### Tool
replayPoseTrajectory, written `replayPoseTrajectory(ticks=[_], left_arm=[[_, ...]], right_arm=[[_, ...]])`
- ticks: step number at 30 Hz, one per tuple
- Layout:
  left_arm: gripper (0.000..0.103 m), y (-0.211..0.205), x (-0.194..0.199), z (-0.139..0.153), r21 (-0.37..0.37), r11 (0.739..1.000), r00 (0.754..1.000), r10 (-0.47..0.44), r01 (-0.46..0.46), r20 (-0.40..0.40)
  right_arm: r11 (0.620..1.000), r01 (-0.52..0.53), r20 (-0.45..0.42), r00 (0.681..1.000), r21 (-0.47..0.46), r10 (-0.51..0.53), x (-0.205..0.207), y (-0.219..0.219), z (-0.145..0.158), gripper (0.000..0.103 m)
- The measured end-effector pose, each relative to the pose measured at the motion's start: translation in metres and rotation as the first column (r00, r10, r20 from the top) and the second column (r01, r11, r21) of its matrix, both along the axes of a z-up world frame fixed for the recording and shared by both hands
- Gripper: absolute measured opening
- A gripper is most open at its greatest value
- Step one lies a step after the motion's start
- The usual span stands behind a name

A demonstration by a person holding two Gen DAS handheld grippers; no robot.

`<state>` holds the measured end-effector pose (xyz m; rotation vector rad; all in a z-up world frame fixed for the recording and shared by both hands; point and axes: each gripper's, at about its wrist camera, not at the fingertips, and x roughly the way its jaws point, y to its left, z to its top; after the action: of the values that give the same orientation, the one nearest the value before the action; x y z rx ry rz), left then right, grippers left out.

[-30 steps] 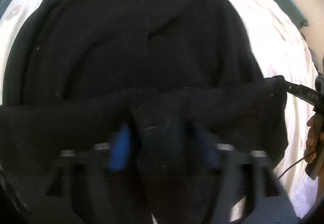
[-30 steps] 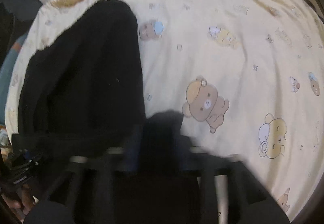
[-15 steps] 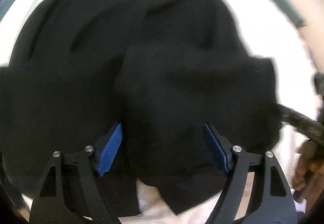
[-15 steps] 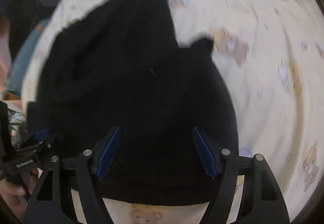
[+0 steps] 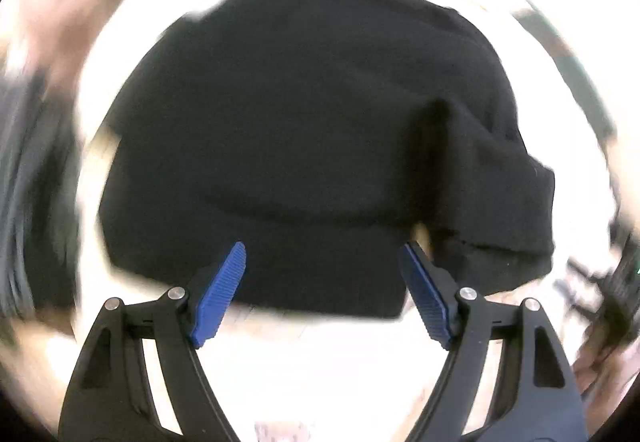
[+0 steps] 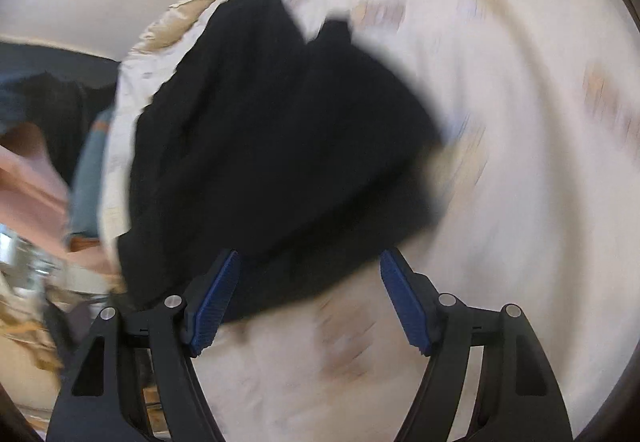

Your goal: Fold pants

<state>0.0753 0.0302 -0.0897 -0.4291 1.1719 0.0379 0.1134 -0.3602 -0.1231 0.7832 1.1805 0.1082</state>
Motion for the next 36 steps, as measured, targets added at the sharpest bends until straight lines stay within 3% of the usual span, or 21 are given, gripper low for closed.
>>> replayPoseTrajectory(ticks=[1,3,6,8,10,11,14,16,18,21,24,26,29,31,33,34,36], left_arm=[[0.077,0.020,-0.020,-0.010,-0.083,0.993,0.997,0.079,-0.080,-0.016],[0.077,0.042,-0.035,-0.018,-0.173,0.971,0.986,0.166,-0.167,-0.018],[0.077,0.057,-0.046,-0.030,-0.298,0.930,0.972,0.233,-0.215,0.028],[0.077,0.064,-0.042,-0.035,-0.299,0.928,0.968,0.246,-0.221,0.050],[0.077,0.067,-0.042,-0.050,-0.302,0.926,0.971,0.238,-0.226,0.005],[0.077,0.070,-0.043,-0.059,-0.313,0.915,0.966,0.258,-0.254,-0.031],[0.077,0.078,-0.039,-0.065,-0.354,0.889,0.953,0.300,-0.290,-0.025],[0.077,0.073,-0.034,-0.060,-0.372,0.890,0.958,0.286,-0.264,0.004],[0.077,0.075,-0.034,-0.052,-0.344,0.906,0.958,0.282,-0.247,0.052],[0.077,0.074,-0.025,-0.066,-0.284,0.920,0.958,0.287,-0.271,0.013],[0.075,0.079,-0.027,-0.074,-0.311,0.894,0.939,0.343,-0.322,0.014],[0.075,0.077,-0.028,-0.071,-0.329,0.901,0.945,0.320,-0.282,0.064],[0.075,0.055,-0.018,-0.058,-0.376,0.915,0.962,0.222,-0.149,0.161],[0.075,0.051,-0.012,-0.055,-0.350,0.928,0.961,0.204,-0.130,0.184],[0.075,0.051,-0.006,-0.067,-0.340,0.924,0.965,0.228,-0.174,0.127],[0.075,0.051,-0.004,-0.079,-0.348,0.912,0.964,0.256,-0.217,0.071],[0.075,0.055,-0.008,-0.088,-0.362,0.898,0.959,0.281,-0.251,0.032]], right_arm=[[1.000,-0.002,-0.011,1.000,0.028,0.003,-0.004,0.010,-0.006,0.075],[0.998,-0.029,-0.038,0.999,0.052,0.031,-0.019,0.032,-0.021,0.075],[0.998,-0.052,-0.083,0.995,0.040,0.055,-0.020,0.044,-0.035,0.075],[0.997,-0.059,-0.080,0.995,0.042,0.062,-0.022,0.048,-0.035,0.075],[0.997,-0.073,-0.063,0.995,0.010,0.073,-0.020,0.048,-0.032,0.075],[0.997,-0.073,-0.064,0.995,0.000,0.073,-0.020,0.046,-0.032,0.075],[0.999,-0.047,-0.073,0.996,0.021,0.049,-0.010,0.040,-0.036,0.075],[0.999,-0.032,-0.074,0.997,0.023,0.034,-0.009,0.036,-0.037,0.075],[0.999,-0.032,-0.072,0.997,0.024,0.033,-0.011,0.035,-0.036,0.075],[0.999,-0.035,-0.068,0.997,0.033,0.037,-0.009,0.038,-0.038,0.075],[0.999,-0.040,-0.059,0.997,0.036,0.042,-0.007,0.040,-0.037,0.075],[0.999,-0.033,-0.056,0.998,0.038,0.035,-0.006,0.042,-0.037,0.075],[0.998,-0.017,-0.057,0.998,0.068,0.021,-0.006,0.040,-0.039,0.075],[0.997,-0.017,-0.049,0.999,0.073,0.021,-0.005,0.041,-0.038,0.075],[0.997,-0.023,-0.039,0.999,0.075,0.026,-0.004,0.042,-0.037,0.075],[0.997,-0.025,-0.036,0.999,0.077,0.027,-0.004,0.043,-0.038,0.075],[0.996,-0.020,-0.034,0.999,0.091,0.024,-0.006,0.043,-0.040,0.075]])
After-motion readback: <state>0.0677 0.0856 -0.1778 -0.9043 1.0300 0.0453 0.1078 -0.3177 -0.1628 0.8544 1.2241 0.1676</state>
